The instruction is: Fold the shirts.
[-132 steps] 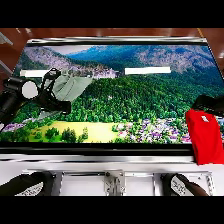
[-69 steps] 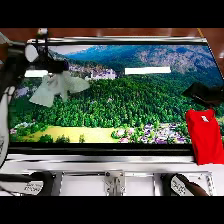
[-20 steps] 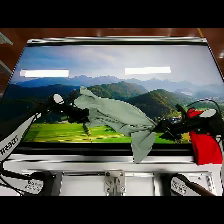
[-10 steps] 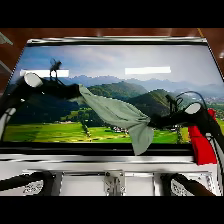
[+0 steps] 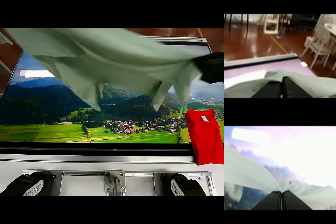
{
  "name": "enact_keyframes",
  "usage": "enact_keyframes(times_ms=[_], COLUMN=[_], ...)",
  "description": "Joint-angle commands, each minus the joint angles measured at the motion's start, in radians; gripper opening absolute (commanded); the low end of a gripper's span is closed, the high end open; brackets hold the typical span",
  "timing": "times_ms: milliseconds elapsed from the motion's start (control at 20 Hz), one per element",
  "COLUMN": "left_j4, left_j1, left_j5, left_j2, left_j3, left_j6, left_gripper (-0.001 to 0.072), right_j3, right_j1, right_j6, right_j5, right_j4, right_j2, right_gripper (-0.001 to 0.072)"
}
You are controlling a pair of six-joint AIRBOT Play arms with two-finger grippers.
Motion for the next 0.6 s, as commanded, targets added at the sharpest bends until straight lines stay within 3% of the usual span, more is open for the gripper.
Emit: enact_keyframes(times_ms=[0,150,350,550], left_j4=[0.006,0.108,0.217,0.238], left_j1=[0.001,0.001,0.001,0.001], left_j5=[-0.024,-0.149,-0.330,-0.389], left_j2=[0.131,0.184,0.184,0.182], left_j3=[0.072,0.072,0.025,-0.251], left_j6=[-0.039,-0.015,-0.019,-0.052], left_gripper=[0.0032,0.0033,0.0033,0.0033], right_j3=[0.169,0.197,0.197,0.127], right_j1=[0.001,0.001,0.001,0.002], right_j6=[0.085,0.108,0.156,0.209], right_j5=[-0.005,0.085,0.377,0.666], right_j4=[-0.044,-0.071,-0.080,-0.115], right_j2=[0.094,0.124,0.074,-0.066], right_gripper=[0.0057,0.0057,0.0058,0.0058])
